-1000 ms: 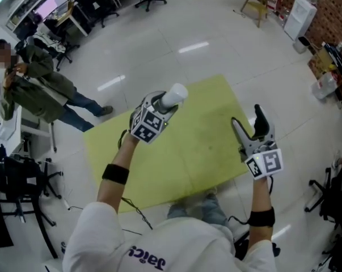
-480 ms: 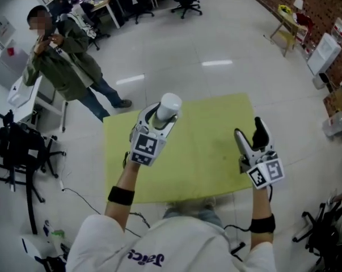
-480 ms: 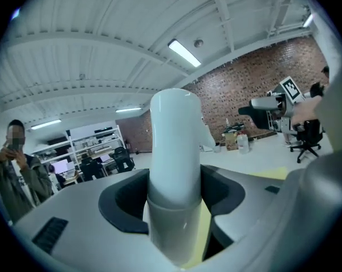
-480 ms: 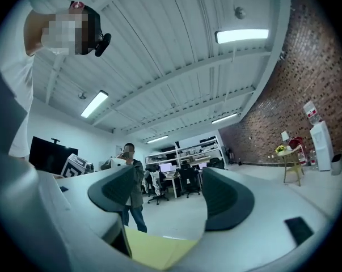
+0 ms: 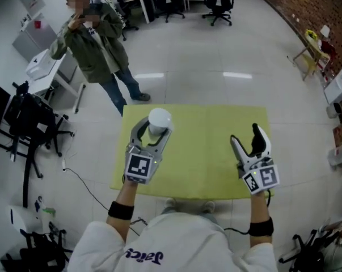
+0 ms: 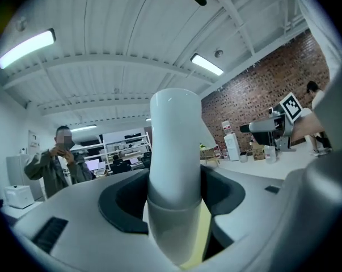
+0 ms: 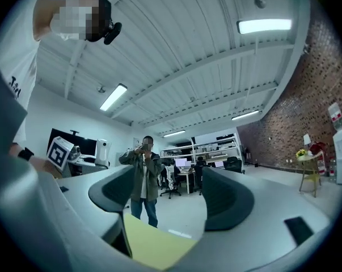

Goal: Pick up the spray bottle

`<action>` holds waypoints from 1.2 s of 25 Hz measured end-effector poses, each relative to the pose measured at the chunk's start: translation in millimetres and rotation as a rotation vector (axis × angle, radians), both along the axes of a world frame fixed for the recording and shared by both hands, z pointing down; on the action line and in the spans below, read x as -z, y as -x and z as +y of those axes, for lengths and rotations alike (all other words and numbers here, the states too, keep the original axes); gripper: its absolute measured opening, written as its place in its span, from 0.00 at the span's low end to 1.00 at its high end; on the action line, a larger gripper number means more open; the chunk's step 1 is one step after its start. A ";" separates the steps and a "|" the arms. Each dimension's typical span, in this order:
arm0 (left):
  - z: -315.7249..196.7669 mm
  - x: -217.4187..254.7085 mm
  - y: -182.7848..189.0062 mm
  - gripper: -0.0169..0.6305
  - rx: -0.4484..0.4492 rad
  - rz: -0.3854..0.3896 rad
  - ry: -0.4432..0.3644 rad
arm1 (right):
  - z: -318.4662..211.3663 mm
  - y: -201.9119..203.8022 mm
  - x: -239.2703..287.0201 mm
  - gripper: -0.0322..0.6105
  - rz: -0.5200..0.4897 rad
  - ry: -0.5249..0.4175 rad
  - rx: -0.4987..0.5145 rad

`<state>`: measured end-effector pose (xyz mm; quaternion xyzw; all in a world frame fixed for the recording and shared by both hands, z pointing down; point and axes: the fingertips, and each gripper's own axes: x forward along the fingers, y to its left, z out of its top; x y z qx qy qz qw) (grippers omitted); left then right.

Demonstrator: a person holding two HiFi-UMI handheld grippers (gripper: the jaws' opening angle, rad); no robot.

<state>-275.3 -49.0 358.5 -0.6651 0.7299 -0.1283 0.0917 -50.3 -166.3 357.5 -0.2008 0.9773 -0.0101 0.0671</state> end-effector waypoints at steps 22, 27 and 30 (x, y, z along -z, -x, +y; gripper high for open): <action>105.5 -117.9 3.5 0.45 0.124 0.102 0.057 | 59.6 7.3 -113.1 0.64 0.190 -0.023 -0.077; 107.7 -140.6 -0.4 0.45 0.140 0.161 0.060 | 66.6 -5.6 -137.7 0.64 0.200 0.000 -0.095; 110.1 -156.8 3.0 0.45 0.141 0.176 0.064 | 67.2 -11.6 -155.5 0.64 0.221 0.032 -0.137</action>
